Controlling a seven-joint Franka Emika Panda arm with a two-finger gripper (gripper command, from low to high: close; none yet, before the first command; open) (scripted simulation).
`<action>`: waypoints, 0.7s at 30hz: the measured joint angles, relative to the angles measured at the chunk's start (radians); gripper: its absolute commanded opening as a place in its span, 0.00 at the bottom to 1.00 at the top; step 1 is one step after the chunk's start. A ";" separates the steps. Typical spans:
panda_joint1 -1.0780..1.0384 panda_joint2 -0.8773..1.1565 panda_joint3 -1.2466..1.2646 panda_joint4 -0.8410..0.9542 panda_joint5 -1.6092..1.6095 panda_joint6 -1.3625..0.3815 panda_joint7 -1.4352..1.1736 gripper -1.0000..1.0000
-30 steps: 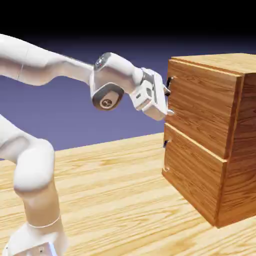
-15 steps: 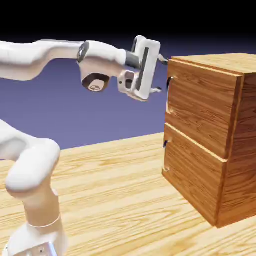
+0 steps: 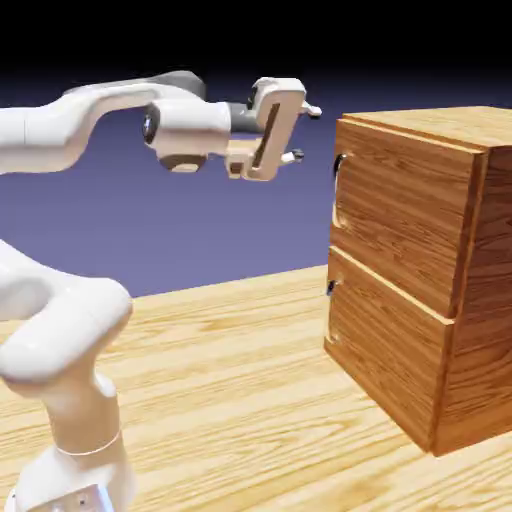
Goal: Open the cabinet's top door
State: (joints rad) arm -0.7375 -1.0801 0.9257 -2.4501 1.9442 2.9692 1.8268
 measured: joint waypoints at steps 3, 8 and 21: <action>-0.050 -0.034 0.062 0.024 0.130 -0.005 0.073 0.50; -0.134 -0.091 0.166 0.064 0.348 -0.012 0.194 0.50; -0.344 -0.234 0.424 0.165 0.891 -0.031 0.498 0.50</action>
State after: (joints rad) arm -1.0811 -1.3139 1.3500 -2.2851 2.8355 2.9381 2.3245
